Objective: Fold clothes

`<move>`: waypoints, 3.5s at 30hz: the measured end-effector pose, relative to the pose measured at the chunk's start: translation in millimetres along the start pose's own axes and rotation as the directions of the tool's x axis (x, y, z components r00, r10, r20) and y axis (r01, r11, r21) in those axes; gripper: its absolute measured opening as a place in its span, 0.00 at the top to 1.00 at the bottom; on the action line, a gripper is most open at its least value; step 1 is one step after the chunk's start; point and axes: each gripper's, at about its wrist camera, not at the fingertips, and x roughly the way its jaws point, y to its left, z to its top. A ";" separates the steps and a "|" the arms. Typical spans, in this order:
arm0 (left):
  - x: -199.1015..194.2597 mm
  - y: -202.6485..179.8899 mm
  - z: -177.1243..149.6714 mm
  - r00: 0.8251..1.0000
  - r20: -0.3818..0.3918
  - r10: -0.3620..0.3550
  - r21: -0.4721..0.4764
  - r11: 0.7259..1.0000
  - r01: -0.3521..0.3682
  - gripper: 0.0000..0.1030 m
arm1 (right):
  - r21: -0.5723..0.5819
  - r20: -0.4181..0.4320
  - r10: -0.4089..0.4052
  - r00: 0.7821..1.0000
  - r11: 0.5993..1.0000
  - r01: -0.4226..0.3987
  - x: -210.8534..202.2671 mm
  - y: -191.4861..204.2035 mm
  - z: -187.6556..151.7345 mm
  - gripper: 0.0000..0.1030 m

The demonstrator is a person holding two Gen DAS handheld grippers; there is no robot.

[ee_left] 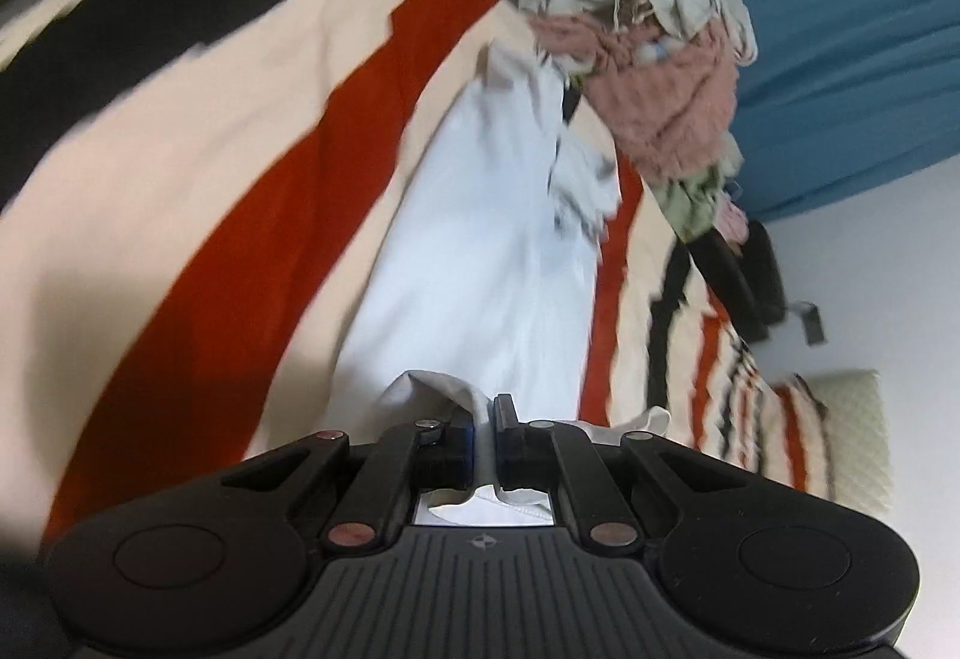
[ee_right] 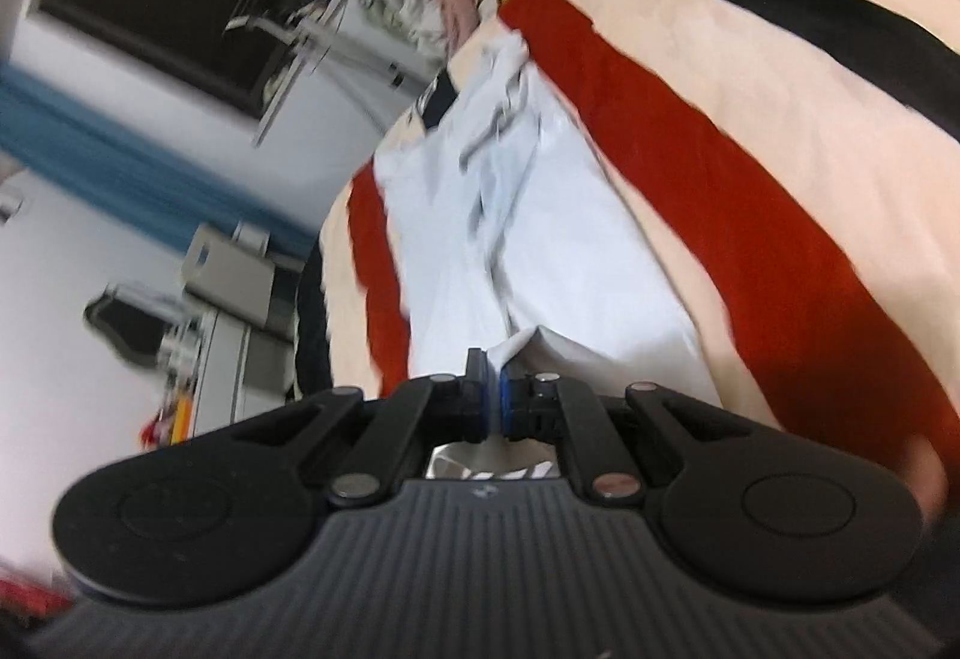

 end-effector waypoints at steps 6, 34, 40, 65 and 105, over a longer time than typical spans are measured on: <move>54.7 -40.2 54.3 0.982 0.189 -0.006 0.186 0.982 -0.030 0.94 | -0.081 0.120 0.004 0.993 0.997 0.005 78.6 18.5 55.9 0.93; 178.9 -32.3 73.0 0.926 0.370 0.076 0.504 0.820 -0.269 0.33 | -0.488 0.235 -0.138 0.962 0.839 0.240 198.7 7.0 88.7 0.29; 122.4 -55.6 44.7 0.899 0.438 0.027 0.557 0.777 -0.294 0.10 | -0.595 0.381 -0.044 0.924 0.753 0.281 138.7 40.5 58.1 0.12; 27.7 -42.8 -49.2 0.923 0.385 0.000 0.594 0.765 -0.248 0.02 | -0.657 0.417 0.010 0.909 0.695 0.293 39.6 49.6 -32.4 0.12; 93.7 78.8 -10.2 0.974 0.167 -0.153 -0.131 0.976 0.176 0.93 | 0.284 -0.107 0.200 0.974 0.945 -0.163 143.6 -62.0 -33.0 0.38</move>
